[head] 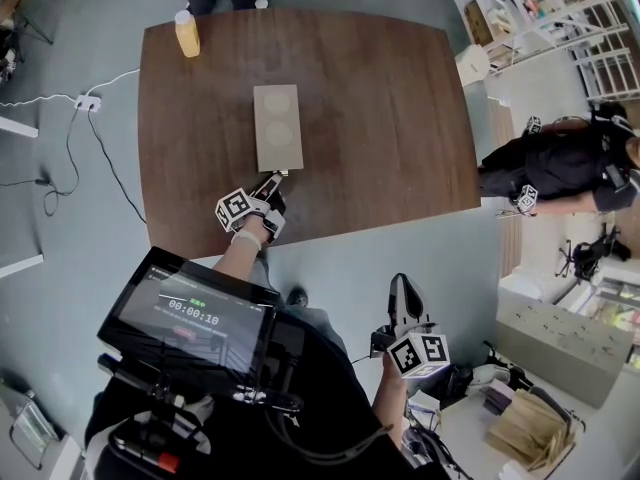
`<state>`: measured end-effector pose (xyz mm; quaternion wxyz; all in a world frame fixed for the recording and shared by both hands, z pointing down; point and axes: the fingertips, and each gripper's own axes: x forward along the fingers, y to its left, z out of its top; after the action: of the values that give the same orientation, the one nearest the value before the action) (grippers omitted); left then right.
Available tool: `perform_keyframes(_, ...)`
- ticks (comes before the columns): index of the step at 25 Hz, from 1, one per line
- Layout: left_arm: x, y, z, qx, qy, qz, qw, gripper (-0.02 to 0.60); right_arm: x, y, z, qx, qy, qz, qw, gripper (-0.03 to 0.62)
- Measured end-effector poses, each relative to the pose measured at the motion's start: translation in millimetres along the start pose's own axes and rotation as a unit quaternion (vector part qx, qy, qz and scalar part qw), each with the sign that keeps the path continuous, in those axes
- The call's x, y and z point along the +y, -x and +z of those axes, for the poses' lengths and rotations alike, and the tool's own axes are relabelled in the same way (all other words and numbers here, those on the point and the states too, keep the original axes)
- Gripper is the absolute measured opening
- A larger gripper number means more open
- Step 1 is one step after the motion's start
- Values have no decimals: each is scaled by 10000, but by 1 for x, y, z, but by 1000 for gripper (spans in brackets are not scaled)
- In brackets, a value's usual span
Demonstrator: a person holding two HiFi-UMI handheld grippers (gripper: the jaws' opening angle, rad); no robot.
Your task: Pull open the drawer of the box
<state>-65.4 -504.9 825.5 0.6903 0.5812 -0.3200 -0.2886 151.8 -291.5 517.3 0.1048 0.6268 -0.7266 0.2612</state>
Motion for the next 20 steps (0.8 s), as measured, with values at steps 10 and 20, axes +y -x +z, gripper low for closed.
perform_keyframes(10,-2,15,-37,-81,-132,-91,9998,32,-19,32,-11,77,6,138,9999,-15)
perform_keyframes(20,14,32,-40,-114,-64,-16,9999,32,-18,25,-23,114,21,161,9998,-15)
